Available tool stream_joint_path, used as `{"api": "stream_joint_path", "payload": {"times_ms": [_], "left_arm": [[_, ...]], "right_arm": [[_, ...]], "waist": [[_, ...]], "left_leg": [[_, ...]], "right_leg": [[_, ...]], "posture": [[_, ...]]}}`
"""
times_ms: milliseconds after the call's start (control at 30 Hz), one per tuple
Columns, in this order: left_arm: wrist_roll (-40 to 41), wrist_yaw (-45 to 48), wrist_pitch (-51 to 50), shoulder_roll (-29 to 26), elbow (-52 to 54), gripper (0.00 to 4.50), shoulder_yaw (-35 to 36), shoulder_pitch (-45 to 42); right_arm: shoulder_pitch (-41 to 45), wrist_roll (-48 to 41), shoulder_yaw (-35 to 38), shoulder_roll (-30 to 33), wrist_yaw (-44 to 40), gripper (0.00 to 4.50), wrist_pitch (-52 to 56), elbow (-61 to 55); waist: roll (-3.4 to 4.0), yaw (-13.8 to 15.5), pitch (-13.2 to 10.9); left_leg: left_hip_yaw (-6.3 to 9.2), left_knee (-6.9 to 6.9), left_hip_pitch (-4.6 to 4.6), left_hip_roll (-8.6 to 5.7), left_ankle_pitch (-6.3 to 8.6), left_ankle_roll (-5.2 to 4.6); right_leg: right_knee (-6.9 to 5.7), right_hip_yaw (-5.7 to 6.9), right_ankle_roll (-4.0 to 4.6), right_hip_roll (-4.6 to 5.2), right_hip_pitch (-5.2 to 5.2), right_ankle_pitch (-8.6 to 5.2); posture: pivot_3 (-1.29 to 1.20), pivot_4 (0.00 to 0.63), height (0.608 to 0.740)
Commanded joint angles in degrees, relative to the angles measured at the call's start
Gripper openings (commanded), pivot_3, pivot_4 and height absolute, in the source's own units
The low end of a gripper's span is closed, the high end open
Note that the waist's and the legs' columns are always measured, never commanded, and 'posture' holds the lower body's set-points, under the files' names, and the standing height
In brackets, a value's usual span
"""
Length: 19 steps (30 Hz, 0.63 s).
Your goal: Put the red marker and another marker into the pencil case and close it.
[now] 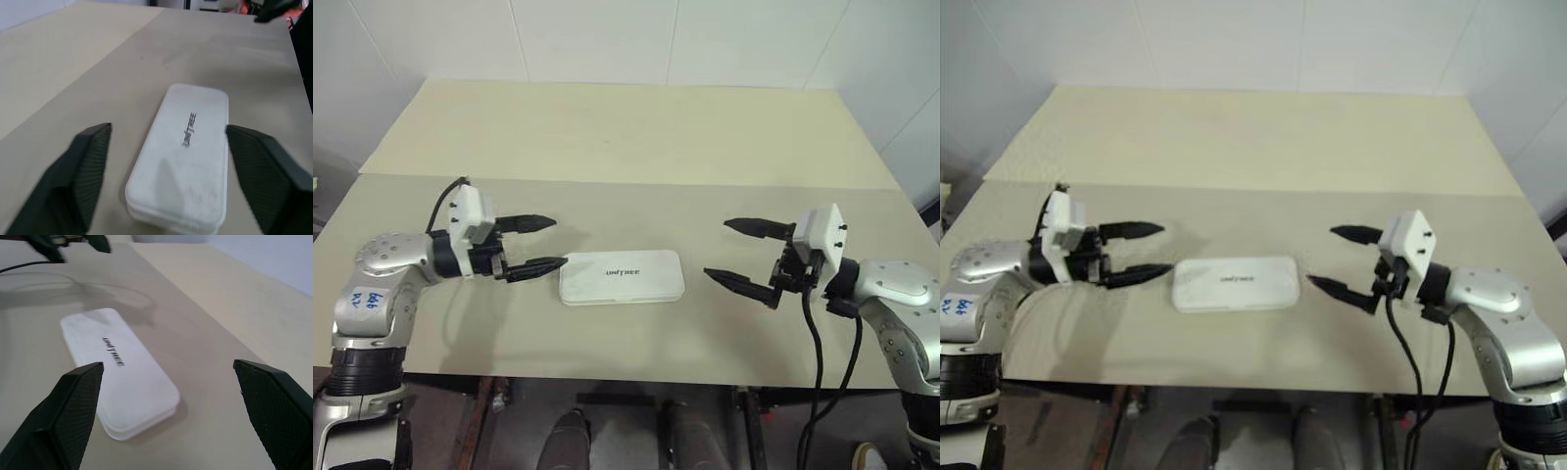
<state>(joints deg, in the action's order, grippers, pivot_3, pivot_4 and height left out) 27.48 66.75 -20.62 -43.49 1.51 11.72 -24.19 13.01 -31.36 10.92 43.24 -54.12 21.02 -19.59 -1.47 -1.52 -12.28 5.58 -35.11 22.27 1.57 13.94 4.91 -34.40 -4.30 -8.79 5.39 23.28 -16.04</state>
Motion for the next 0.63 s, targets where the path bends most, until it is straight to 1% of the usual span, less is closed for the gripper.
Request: {"api": "stream_joint_path", "payload": {"times_ms": [33, 100, 333, 500, 633], "left_arm": [[1.4, 0.2, 2.4, -0.8, -0.2, 4.48, 3.0, 0.4], [1.2, -0.1, 3.6, -0.4, -0.6, 4.48, 3.2, 0.4], [1.3, -2.4, 3.8, 1.9, 1.1, 4.48, 1.6, -0.5], [-0.2, -0.7, 7.5, 1.0, -1.2, 4.48, 1.2, -0.2], [0.7, -1.2, 5.8, 0.6, 0.5, 4.48, 0.9, 0.4]], "right_arm": [[-0.3, 0.4, 3.5, 0.8, 0.6, 4.5, -2.0, 0.6], [0.1, 0.4, 4.3, 0.9, 1.0, 4.5, -2.1, 0.9], [1.6, 0.4, 6.3, 3.6, -1.6, 4.5, -4.0, 4.7], [2.1, 1.5, 5.2, 4.1, -2.1, 4.5, -5.0, 5.8], [3.0, 1.8, 4.4, 3.1, -2.0, 4.5, -5.4, 7.3]], "waist": [[0.0, -0.1, 0.0], [0.0, -0.1, 0.0], [0.0, -0.1, 0.0], [0.0, -0.1, 0.0], [0.0, -0.1, 0.0]], "left_leg": [[0.0, 0.0, 0.02, 0.0, 0.0, 0.0], [-0.01, -0.01, 0.02, 0.0, 0.0, 0.0], [0.0, 0.0, 0.01, 0.01, 0.0, 0.0], [-0.01, 0.01, 0.01, 0.0, 0.0, 0.0], [-0.01, 0.0, 0.01, 0.0, 0.0, 0.0]], "right_leg": [[0.0, 0.0, 0.01, 0.0, 0.01, 0.0], [0.0, 0.0, 0.01, 0.0, 0.01, 0.0], [-0.02, 0.0, -0.1, -0.02, 0.01, 0.06], [-0.03, -0.01, -0.14, -0.01, 0.03, 0.08], [-0.03, 0.0, -0.14, 0.0, 0.02, 0.08]], "posture": [[0.0, 0.15, 0.74], [0.0, 0.15, 0.74], [0.0, 0.15, 0.74], [0.0, 0.15, 0.74], [0.0, 0.15, 0.74]]}}
